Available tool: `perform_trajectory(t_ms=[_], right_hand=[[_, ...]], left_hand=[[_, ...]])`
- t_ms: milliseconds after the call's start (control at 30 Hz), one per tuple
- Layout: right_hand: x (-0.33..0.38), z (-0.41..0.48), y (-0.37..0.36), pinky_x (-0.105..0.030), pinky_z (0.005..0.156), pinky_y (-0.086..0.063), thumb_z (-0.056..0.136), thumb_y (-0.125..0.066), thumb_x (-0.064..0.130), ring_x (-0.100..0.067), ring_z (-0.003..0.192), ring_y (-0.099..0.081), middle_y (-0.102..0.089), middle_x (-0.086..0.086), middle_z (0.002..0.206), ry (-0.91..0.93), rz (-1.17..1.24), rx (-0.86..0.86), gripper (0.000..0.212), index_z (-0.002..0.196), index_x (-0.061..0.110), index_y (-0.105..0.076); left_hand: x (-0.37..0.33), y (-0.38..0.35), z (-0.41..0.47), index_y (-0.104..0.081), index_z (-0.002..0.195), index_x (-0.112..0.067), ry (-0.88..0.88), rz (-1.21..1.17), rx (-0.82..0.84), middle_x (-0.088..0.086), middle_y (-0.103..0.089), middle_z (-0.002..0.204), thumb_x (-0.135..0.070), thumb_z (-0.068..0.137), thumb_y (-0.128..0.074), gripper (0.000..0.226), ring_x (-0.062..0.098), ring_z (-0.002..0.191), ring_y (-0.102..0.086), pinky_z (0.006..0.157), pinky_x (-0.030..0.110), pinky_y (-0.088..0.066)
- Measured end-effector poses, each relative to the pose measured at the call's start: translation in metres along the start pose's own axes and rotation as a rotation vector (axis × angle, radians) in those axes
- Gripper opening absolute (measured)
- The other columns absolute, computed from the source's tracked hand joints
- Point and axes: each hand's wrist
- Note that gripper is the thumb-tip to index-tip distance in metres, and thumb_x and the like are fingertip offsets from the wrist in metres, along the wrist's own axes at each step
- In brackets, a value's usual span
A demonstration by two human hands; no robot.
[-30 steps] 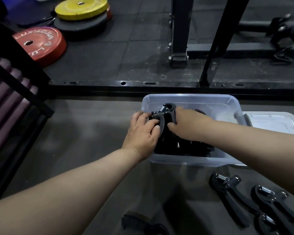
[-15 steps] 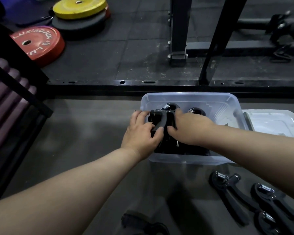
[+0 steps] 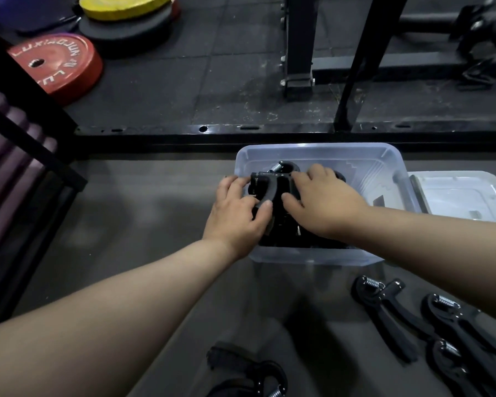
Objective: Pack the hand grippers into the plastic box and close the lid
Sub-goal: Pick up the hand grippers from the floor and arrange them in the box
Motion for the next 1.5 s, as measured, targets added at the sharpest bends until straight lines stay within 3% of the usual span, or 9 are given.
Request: perform_trajectory(t_ms=[100,200,367,567,667,800,1167,1333,1500], right_hand=[[0.006,-0.021,0.004,-0.040,0.085,-0.046,0.084,-0.053,0.017,-0.030,0.096,-0.053,-0.055,-0.010,0.101,0.431,0.190,-0.225,0.023,0.104,0.009,-0.061],[0.015,-0.052,-0.010,-0.038,0.077,-0.045,0.071,-0.061,0.009,-0.031,0.083,-0.052,-0.056,-0.012,0.092,0.870,0.155,-0.052,0.019,0.090,0.006,-0.062],[0.002,-0.092,-0.042,-0.036,0.069,-0.044,0.079,-0.061,0.021,-0.028,0.080,-0.051,-0.054,-0.008,0.092,1.021,0.026,0.265,0.015,0.089,0.012,-0.056],[-0.058,-0.139,-0.060,-0.037,0.085,-0.050,0.093,-0.049,0.034,-0.032,0.106,-0.063,-0.063,-0.011,0.118,0.231,-0.343,0.772,0.034,0.119,0.013,-0.054],[-0.104,-0.158,-0.075,-0.040,0.095,-0.047,0.094,-0.046,0.029,-0.031,0.118,-0.055,-0.052,-0.015,0.131,-0.114,-0.471,0.782,0.047,0.134,0.005,-0.045],[-0.144,-0.160,-0.097,-0.046,0.098,-0.040,0.083,-0.052,0.064,-0.034,0.120,-0.044,-0.039,-0.013,0.133,-0.431,-0.451,0.687,0.077,0.136,0.014,-0.029],[-0.101,-0.153,-0.116,-0.044,0.097,-0.033,0.073,-0.060,0.068,-0.031,0.124,-0.042,-0.039,-0.011,0.135,-0.257,-0.366,0.601,0.097,0.140,0.006,-0.029],[-0.095,-0.152,-0.107,-0.042,0.089,-0.042,0.076,-0.072,0.041,-0.030,0.114,-0.046,-0.041,-0.012,0.130,-0.088,-0.492,0.603,0.080,0.136,0.004,-0.033],[-0.063,-0.129,-0.043,-0.026,0.065,-0.049,0.079,-0.055,0.020,-0.025,0.088,-0.063,-0.059,-0.009,0.108,-0.124,-0.101,0.745,0.039,0.116,0.013,-0.045]], left_hand=[[0.003,-0.002,0.000,-0.072,0.095,-0.011,-0.007,-0.042,-0.048,0.011,-0.043,0.145,-0.049,0.088,-0.017,0.068,0.024,0.140,-0.018,0.116,0.034,-0.017],[0.006,-0.006,-0.001,-0.069,0.100,-0.008,-0.018,-0.065,-0.114,0.014,-0.052,0.134,-0.040,0.089,-0.023,0.057,0.028,0.133,-0.029,0.115,0.034,-0.019],[0.006,-0.004,0.000,-0.061,0.116,-0.005,-0.046,-0.061,-0.108,0.011,-0.054,0.126,-0.037,0.091,-0.028,0.052,0.030,0.130,-0.035,0.114,0.032,-0.020],[-0.004,0.000,-0.004,-0.055,0.127,-0.012,-0.162,0.134,-0.099,0.009,-0.050,0.137,-0.039,0.091,-0.032,0.050,0.030,0.130,-0.040,0.107,0.047,-0.034],[-0.004,-0.001,-0.003,-0.056,0.127,-0.011,-0.198,0.129,-0.098,0.010,-0.050,0.137,-0.038,0.092,-0.033,0.050,0.030,0.128,-0.043,0.108,0.048,-0.034],[-0.003,-0.002,-0.002,-0.056,0.126,-0.010,-0.144,0.081,-0.102,0.012,-0.050,0.135,-0.036,0.092,-0.033,0.049,0.031,0.126,-0.041,0.111,0.050,-0.030],[-0.003,0.000,-0.002,-0.056,0.126,-0.009,-0.126,0.093,-0.069,0.012,-0.050,0.133,-0.035,0.093,-0.034,0.047,0.033,0.126,-0.041,0.112,0.052,-0.028],[-0.003,0.000,-0.002,-0.055,0.126,-0.008,-0.110,0.073,-0.060,0.011,-0.050,0.133,-0.035,0.093,-0.033,0.048,0.033,0.126,-0.041,0.112,0.053,-0.028],[-0.003,0.001,-0.003,-0.054,0.127,-0.010,-0.101,0.062,-0.052,0.009,-0.048,0.133,-0.038,0.092,-0.030,0.051,0.030,0.128,-0.039,0.116,0.050,-0.022]])
Point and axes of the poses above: each hand's wrist, its own z-axis towards the middle knuckle, its own y-axis out of the back of the hand, x = y × z
